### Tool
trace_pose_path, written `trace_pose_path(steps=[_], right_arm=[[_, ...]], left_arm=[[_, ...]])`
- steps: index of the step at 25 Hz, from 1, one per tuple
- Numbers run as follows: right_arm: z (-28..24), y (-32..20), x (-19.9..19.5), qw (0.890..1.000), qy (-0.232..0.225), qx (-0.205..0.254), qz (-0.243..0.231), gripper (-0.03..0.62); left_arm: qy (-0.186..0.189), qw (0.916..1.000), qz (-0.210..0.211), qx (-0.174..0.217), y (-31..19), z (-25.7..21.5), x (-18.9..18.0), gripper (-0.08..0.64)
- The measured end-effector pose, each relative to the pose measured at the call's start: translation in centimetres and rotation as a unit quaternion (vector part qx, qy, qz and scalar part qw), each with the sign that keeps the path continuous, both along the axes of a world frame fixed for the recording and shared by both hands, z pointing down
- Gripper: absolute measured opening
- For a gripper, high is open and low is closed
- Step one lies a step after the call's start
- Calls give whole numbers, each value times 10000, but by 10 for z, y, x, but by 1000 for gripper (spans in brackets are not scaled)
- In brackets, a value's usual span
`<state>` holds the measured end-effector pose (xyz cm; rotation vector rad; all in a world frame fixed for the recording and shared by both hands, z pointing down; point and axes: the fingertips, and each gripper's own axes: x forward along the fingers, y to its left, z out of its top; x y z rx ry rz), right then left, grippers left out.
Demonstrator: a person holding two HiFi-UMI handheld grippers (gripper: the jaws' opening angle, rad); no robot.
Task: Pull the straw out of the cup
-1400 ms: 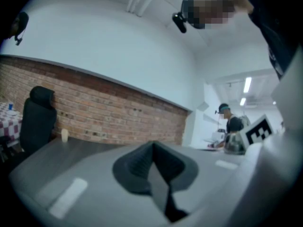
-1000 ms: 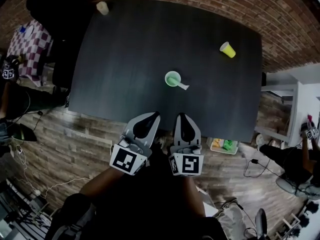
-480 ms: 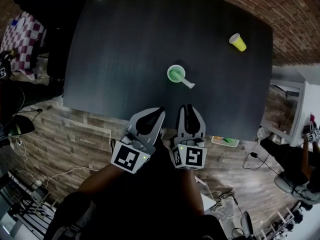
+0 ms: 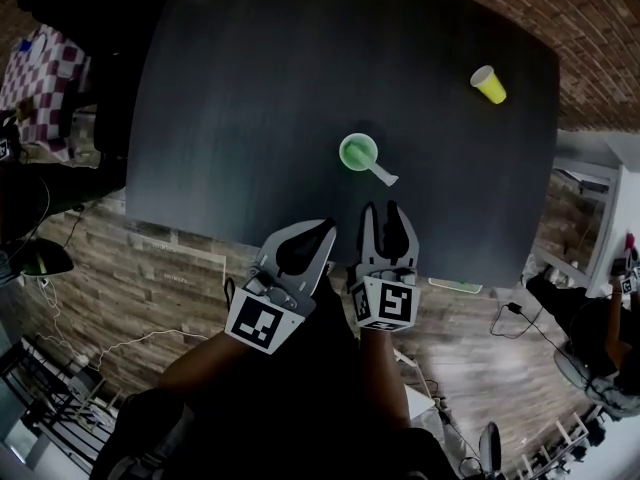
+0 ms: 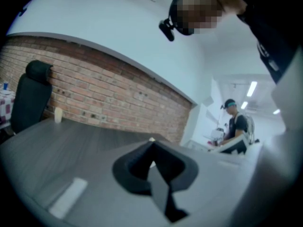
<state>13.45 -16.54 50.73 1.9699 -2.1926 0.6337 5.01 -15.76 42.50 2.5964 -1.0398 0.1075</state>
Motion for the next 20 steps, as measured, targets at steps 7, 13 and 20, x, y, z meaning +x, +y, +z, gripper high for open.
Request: trace_pose_path(steps=[7,13,20], right_arm=[[20,-10,7,9998,-45,-167,95,147],[34,-19,11,9995,-101,-256,174,149],[48,-30,12,9991,-159,-349,167,150]], left_arm=[[28,9999,-37,-156,-6,12,0,3],[79,9996,-34,-286,-13,20,1,3],[25,9993,6,-381,-19,30,5,3]])
